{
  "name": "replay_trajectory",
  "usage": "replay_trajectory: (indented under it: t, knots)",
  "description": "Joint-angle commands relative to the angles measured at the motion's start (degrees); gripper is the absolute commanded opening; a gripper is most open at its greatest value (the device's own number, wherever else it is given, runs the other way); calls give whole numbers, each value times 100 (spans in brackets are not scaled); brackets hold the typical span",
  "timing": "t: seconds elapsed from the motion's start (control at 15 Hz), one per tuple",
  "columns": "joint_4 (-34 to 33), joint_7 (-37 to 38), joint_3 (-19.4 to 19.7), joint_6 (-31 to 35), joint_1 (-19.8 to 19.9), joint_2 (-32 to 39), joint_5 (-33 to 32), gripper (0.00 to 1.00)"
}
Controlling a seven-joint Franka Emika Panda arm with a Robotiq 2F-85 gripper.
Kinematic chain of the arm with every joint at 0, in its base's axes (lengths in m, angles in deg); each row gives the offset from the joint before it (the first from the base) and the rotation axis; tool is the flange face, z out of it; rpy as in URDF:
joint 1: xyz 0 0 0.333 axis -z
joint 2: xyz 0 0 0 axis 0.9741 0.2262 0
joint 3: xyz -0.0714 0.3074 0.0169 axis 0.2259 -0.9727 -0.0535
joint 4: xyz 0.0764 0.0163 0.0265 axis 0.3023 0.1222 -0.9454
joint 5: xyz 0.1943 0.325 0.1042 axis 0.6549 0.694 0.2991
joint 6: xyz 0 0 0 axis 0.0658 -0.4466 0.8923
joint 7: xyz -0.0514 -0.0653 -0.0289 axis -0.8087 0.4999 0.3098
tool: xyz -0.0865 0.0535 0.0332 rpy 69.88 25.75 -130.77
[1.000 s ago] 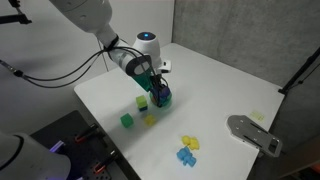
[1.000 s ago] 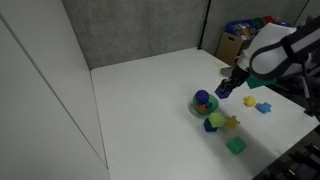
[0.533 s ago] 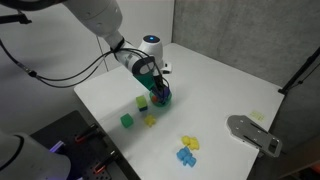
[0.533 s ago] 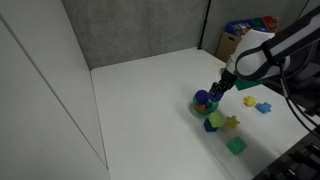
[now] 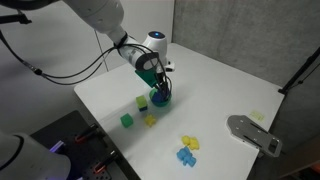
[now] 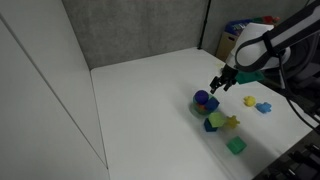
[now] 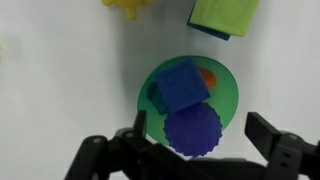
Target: Pick up the blue block on the worktop and put it in the green bowl
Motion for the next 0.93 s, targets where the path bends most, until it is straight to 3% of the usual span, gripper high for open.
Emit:
replay_trajectory:
  t: [0.0, 0.87]
  knots:
    - [60, -69, 112, -728, 15, -563, 141, 100]
    - [651, -224, 788, -2933, -3, -3015, -286, 100]
